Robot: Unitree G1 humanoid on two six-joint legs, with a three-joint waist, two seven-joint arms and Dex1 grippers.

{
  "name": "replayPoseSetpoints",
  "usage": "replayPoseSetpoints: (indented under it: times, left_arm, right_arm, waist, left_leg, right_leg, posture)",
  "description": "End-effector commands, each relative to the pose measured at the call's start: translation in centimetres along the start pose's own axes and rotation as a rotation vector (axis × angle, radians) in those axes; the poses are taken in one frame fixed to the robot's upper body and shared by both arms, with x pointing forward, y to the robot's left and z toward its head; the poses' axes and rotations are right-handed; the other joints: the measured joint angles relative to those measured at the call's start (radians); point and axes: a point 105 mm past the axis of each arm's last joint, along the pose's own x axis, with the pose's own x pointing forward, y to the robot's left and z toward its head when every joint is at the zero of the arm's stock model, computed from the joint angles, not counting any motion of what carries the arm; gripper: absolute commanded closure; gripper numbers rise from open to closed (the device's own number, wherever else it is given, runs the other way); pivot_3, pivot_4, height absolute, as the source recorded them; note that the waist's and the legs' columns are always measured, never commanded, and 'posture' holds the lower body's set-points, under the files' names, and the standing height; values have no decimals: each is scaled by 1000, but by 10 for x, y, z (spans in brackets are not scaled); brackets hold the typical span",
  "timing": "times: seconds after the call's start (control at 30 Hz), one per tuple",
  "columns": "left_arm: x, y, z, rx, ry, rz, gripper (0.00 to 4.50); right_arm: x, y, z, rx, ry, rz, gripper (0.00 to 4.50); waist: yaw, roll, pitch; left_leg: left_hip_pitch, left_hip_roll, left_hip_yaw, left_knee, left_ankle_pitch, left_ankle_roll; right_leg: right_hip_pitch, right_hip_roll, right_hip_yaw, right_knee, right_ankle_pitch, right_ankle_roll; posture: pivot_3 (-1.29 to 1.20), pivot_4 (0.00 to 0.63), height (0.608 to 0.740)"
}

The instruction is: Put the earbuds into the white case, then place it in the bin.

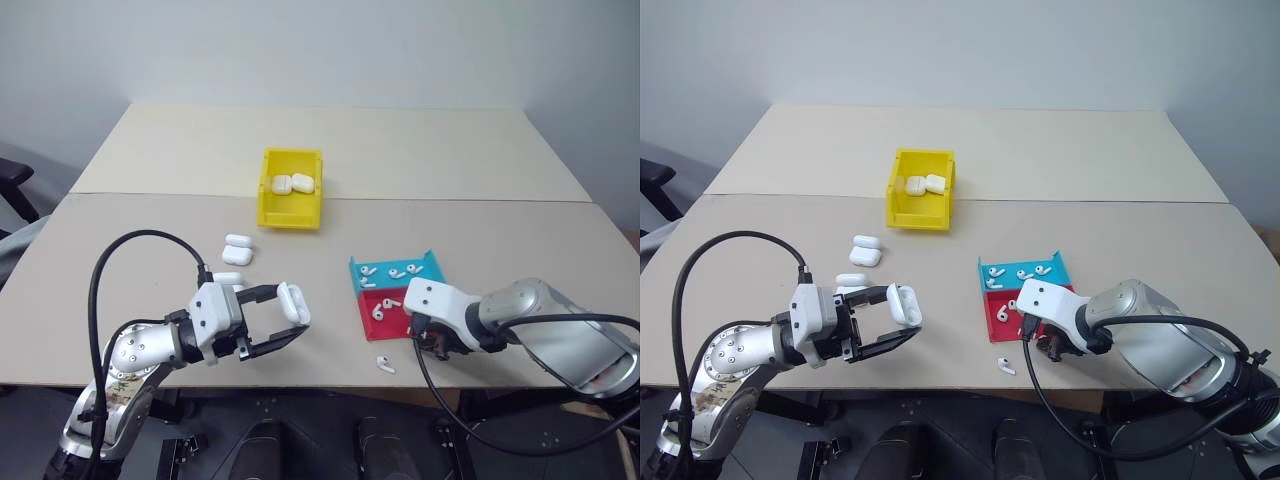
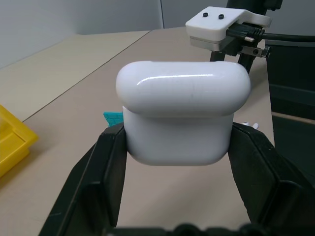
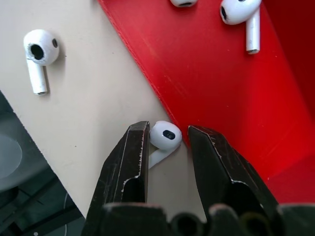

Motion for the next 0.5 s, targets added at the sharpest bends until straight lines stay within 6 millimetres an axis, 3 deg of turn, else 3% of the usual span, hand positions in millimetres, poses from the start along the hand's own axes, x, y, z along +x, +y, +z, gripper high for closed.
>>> replayPoseSetpoints:
  times: [0.03,0.5]
  left_arm:
    - [2,-1,7,18,-18,-15,1721]
    - [3,-2,5,16,-20,-9,1721]
  right_arm:
    - [-7,-3,4,21,-26,-14,2862]
    - [-5,-4,-3,84,11,-28,2862]
  waist:
    - [0,0,0]
    - [0,0,0]
  left_leg:
    - [0,0,0,0,0,0]
    - [0,0,0,0,0,0]
  right_leg:
    - [0,0,0,0,0,0]
    - [0,0,0,0,0,0]
  posture:
    - [0,150,740]
    - [0,150,740]
